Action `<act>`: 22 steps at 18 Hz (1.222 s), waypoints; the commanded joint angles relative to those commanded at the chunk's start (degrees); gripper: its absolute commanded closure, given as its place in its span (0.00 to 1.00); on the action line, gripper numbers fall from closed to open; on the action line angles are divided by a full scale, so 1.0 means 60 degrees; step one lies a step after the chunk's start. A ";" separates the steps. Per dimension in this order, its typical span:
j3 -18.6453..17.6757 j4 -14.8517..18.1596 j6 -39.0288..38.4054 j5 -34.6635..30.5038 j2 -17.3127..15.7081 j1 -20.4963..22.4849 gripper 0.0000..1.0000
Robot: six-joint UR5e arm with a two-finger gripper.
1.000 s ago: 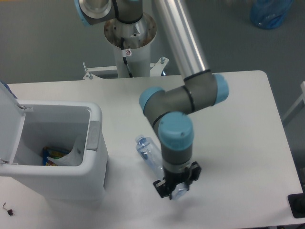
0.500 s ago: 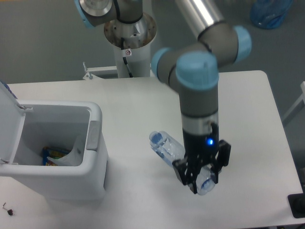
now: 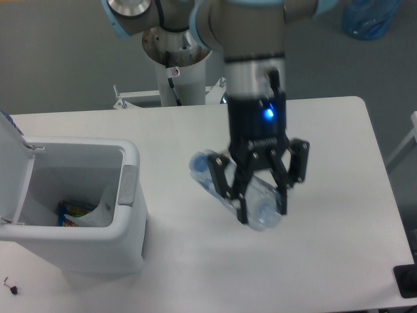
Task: Place the trash in the trash can
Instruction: 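Lift the bottle and carry it over the trash bin, then lower the held bottle into the bin opening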
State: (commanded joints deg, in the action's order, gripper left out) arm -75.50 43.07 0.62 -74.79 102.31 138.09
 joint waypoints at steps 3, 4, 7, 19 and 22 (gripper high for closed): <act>-0.0293 0.0000 0.0000 0.0015 -0.0425 -0.0162 0.40; -0.0322 0.0000 0.0000 0.0015 -0.0499 -0.0221 0.40; -0.0337 0.0000 -0.0015 0.0015 -0.0689 -0.0455 0.40; -0.0352 0.0000 0.0000 0.0205 -0.0602 -0.1290 0.40; -0.0352 0.0000 0.0015 0.0205 -0.0515 -0.1481 0.40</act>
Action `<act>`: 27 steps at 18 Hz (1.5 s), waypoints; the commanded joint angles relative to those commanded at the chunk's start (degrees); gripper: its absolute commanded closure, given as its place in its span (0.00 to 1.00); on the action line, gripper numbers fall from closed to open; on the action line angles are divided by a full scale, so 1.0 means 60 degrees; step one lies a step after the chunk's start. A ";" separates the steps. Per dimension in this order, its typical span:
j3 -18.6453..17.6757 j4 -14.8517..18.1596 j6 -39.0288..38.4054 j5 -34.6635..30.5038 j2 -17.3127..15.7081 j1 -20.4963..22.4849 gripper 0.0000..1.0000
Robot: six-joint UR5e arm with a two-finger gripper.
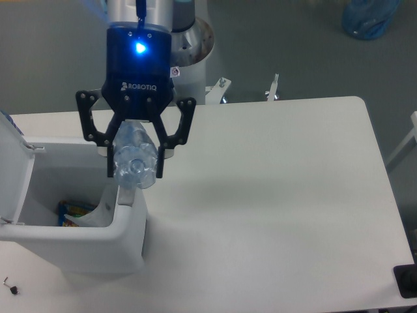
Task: Place the trash in the trash can
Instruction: 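Lower the held bottle into the bin opening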
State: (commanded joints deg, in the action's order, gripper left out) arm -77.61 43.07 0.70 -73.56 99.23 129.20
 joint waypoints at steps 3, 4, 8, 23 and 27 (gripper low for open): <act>-0.0029 0.0000 0.0233 -0.0015 0.0059 -0.0131 0.40; -0.0015 0.0000 0.0437 -0.0015 0.0103 -0.0190 0.39; 0.0044 0.0000 0.0440 -0.0029 0.0293 -0.0293 0.39; 0.0103 -0.0103 -0.1113 -0.0044 0.0455 -0.0337 0.39; 0.0059 -0.0117 -0.1113 -0.0058 0.0600 -0.0468 0.39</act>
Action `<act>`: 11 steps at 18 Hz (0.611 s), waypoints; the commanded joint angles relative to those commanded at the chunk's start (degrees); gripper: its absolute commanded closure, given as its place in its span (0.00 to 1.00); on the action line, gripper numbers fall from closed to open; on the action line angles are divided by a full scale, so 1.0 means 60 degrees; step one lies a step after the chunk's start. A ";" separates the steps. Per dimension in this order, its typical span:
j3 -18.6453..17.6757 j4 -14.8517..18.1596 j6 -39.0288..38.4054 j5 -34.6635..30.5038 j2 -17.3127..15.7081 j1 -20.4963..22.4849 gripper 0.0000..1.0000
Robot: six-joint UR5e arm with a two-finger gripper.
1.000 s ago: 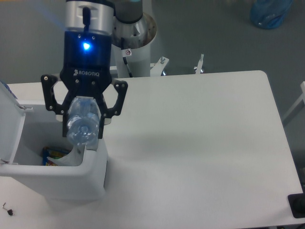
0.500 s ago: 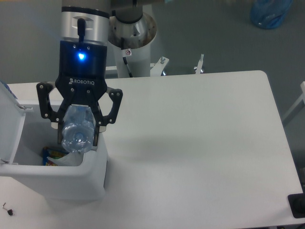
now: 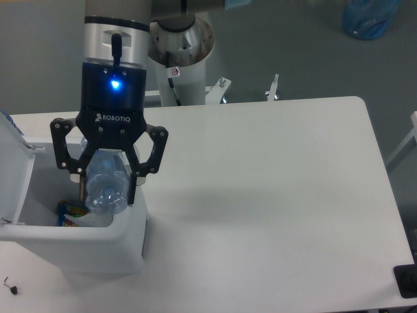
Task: Place the trash in the trash can
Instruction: 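Lower the held bottle into the bin opening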
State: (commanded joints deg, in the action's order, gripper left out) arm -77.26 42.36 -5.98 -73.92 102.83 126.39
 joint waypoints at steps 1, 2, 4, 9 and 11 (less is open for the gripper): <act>0.0000 0.0000 0.0000 0.0000 0.0059 -0.0030 0.39; 0.0000 0.0000 0.0015 0.0000 0.0103 -0.0059 0.39; 0.0000 0.0000 0.0044 0.0015 0.0190 -0.0176 0.39; 0.0059 -0.0015 0.0059 0.0015 0.0498 -0.0352 0.39; 0.0073 -0.0015 0.0059 0.0029 0.0615 -0.0396 0.39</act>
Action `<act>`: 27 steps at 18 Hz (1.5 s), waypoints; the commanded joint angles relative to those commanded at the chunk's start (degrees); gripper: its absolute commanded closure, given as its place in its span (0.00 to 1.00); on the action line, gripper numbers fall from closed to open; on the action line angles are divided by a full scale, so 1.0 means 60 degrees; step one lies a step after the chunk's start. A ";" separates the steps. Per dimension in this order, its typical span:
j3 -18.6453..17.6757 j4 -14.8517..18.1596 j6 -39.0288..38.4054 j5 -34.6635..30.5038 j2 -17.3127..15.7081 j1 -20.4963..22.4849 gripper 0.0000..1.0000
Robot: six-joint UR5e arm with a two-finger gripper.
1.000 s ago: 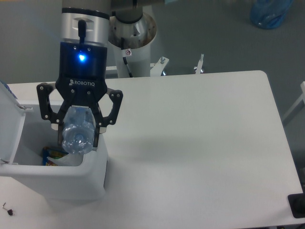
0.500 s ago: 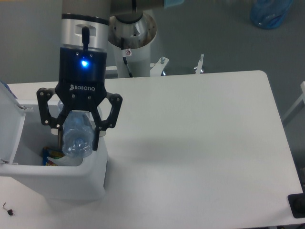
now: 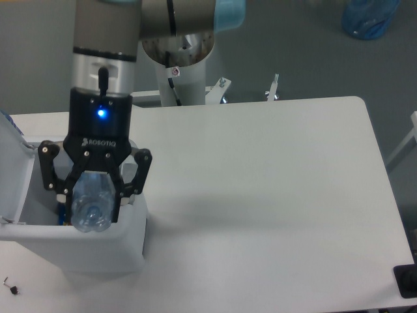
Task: Place the trash in the trash can
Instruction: 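Lower the held bottle into the bin opening, then open the gripper to release the bottle and raise it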
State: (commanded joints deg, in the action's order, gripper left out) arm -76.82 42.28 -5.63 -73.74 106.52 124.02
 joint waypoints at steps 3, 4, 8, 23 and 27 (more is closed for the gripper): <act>0.0015 0.0000 0.0000 -0.0015 0.0074 -0.0015 0.39; 0.0015 0.0000 0.0015 -0.0015 0.0088 -0.0015 0.39; -0.0015 0.0000 0.0160 -0.0015 0.0205 -0.0030 0.35; -0.0131 0.0029 0.2427 -0.0935 -0.0102 0.0584 0.00; -0.0599 0.0029 0.3688 -0.2106 -0.0219 0.1199 0.00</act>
State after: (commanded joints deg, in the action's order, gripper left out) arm -80.41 42.45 16.50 -86.38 105.21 131.21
